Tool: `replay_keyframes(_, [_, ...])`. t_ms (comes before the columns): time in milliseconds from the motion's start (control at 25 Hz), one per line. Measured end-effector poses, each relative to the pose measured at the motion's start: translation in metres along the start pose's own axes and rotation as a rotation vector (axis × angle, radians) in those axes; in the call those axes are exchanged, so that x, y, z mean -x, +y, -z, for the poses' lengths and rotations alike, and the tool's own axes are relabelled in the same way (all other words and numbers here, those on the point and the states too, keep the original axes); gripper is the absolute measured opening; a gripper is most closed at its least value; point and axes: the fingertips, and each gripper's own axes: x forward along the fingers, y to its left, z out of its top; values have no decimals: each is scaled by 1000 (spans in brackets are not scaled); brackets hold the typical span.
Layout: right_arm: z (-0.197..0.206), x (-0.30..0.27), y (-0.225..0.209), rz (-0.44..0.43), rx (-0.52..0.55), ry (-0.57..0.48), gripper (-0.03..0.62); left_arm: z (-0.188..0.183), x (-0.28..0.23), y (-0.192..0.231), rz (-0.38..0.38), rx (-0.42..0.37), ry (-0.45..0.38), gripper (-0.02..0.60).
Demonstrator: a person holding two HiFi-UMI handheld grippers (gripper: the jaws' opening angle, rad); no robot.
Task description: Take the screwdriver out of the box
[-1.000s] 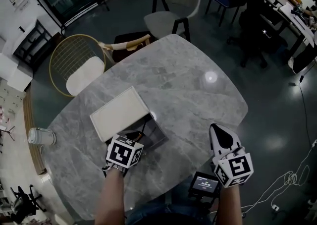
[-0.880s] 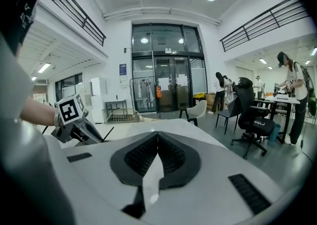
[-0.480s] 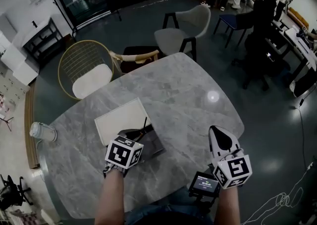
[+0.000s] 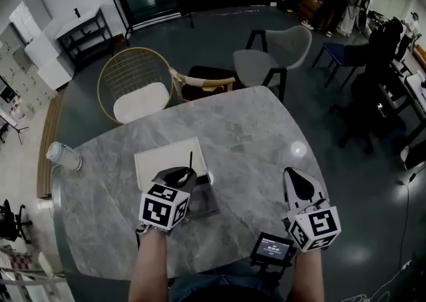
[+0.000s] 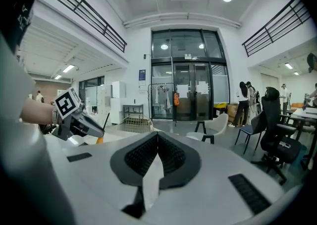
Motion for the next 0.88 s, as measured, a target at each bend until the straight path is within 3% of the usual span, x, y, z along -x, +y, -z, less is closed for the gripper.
replay_keyframes(520, [-22,-33,55,-137,36,-25,25,-5,95,62,-220,42,-234,84])
replay_keyframes(880, [-50,-40,118,-212,99,-44,25,10,171,96,-305,103,-368,84])
